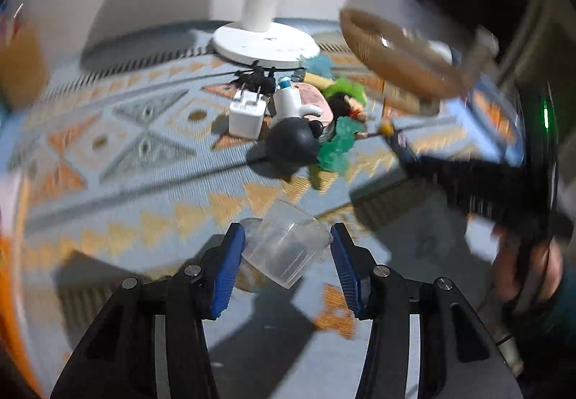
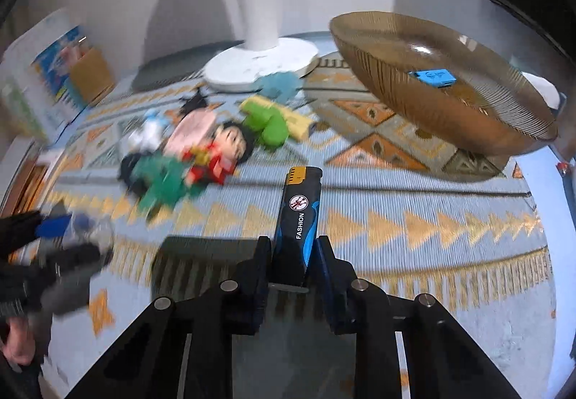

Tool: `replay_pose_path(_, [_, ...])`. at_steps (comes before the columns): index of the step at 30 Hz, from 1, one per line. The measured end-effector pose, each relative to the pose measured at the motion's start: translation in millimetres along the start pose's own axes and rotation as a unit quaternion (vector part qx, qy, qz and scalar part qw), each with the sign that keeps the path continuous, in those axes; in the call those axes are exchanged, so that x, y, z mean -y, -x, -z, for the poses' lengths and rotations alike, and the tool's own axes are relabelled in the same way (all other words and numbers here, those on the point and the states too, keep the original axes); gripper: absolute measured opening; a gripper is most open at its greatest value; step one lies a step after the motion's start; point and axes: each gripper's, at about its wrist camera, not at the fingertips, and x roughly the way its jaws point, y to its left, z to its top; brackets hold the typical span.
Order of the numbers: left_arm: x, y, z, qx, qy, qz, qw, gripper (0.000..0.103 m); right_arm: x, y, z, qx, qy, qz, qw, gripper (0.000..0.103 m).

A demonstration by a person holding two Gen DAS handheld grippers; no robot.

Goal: Organize rigid objects
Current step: 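Grasp the clear plastic cup with the left gripper while the right gripper grasps the black lighter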

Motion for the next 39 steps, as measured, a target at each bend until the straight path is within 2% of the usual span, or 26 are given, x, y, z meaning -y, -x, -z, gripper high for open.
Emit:
replay_pose_path(3, [7.6,5.9,10.9,0.013,0.042,-0.005,0.999,0.046,2.0,16.3,18.2,-0.008,0.037,-0.023,0.999,0.024])
replay_pose_path(5, [13.1,6.5,16.1,0.021,0.061,-0.01,0.9979,0.046,3.1,24.6,30.8,-0.015,0.065,-0.019,0.998,0.024])
replay_pose_path(10, [21.3,-7.0,19.6,0.006,0.054,-0.038,0.9978,0.048,11.2,28.9,42.7,-0.027,0.061,-0.024,0.998,0.025])
replay_pose_path(11, [23.8,-5.3,20.9,0.008,0.045,-0.043,0.998,0.051,10.9,28.7,42.7,-0.027,0.057,-0.024,0.998,0.028])
replay_pose_path(13, [24.4,-2.1,23.2,0.006,0.036,-0.046,0.9983,0.069,8.0,25.7,39.7,-0.028,0.052,-0.032,0.998,0.042])
replay_pose_path(14, [24.0,0.0,24.6,0.007,0.032,-0.052,0.9981,0.073,4.3,23.5,37.7,-0.025,0.049,-0.039,0.998,0.053])
replay_pose_path(15, [23.4,1.5,25.1,0.01,0.029,-0.055,0.998,0.074,0.9,21.2,35.9,-0.024,0.047,-0.038,0.998,0.054])
replay_pose_path(18, [20.9,2.5,26.4,0.009,0.014,-0.071,0.9973,0.074,-10.9,12.9,29.1,-0.017,0.055,0.004,0.998,0.054])
replay_pose_path(19, [20.4,1.6,27.0,0.006,0.007,-0.08,0.9968,0.074,-13.0,11.2,26.7,-0.015,0.053,0.009,0.998,0.052])
replay_pose_path(20, [20.7,0.6,27.4,0.005,0.0,-0.085,0.9964,0.074,-15.2,10.9,25.0,-0.012,0.052,0.013,0.998,0.043])
replay_pose_path(21, [20.8,-0.4,27.8,0.003,-0.006,-0.086,0.9963,0.073,-17.2,10.7,24.0,-0.011,0.052,0.015,0.998,0.038])
replay_pose_path(22, [21.9,-1.1,28.6,0.002,-0.015,-0.085,0.9963,0.071,-19.7,10.8,23.7,-0.01,0.053,0.017,0.998,0.035])
replay_pose_path(23, [23.3,-1.3,28.8,0.003,-0.02,-0.081,0.9965,0.066,-22.4,11.2,24.3,-0.009,0.054,0.013,0.998,0.027])
replay_pose_path(25, [28.2,-3.2,28.7,0.001,-0.035,-0.067,0.9971,0.036,-26.6,11.6,25.7,-0.008,0.057,0.006,0.998,0.024])
replay_pose_path(26, [31.8,-3.4,28.8,0.003,-0.043,-0.067,0.9968,0.033,-28.1,12.6,27.0,-0.007,0.054,-0.002,0.999,0.024])
replay_pose_path(30, [43.7,4.6,28.7,0.021,-0.056,-0.052,0.9969,0.031,-25.3,16.5,31.2,-0.012,0.02,-0.079,0.997,0.024])
replay_pose_path(35, [51.5,26.8,18.8,0.053,-0.046,-0.037,0.9968,0.031,-15.9,21.1,31.7,-0.016,-0.036,-0.164,0.986,0.023])
replay_pose_path(37, [54.3,34.2,14.7,0.065,-0.046,-0.03,0.9964,0.031,-13.7,29.9,30.4,-0.007,-0.044,-0.191,0.98,0.02])
replay_pose_path(38, [56.9,39.5,11.5,0.071,-0.047,-0.027,0.996,0.031,-12.8,35.8,28.8,-0.001,-0.045,-0.201,0.979,0.011])
replay_pose_path(39, [59.2,42.0,9.3,0.075,-0.048,-0.028,0.9956,0.031,-12.6,41.3,27.6,0.004,-0.045,-0.208,0.977,0.01])
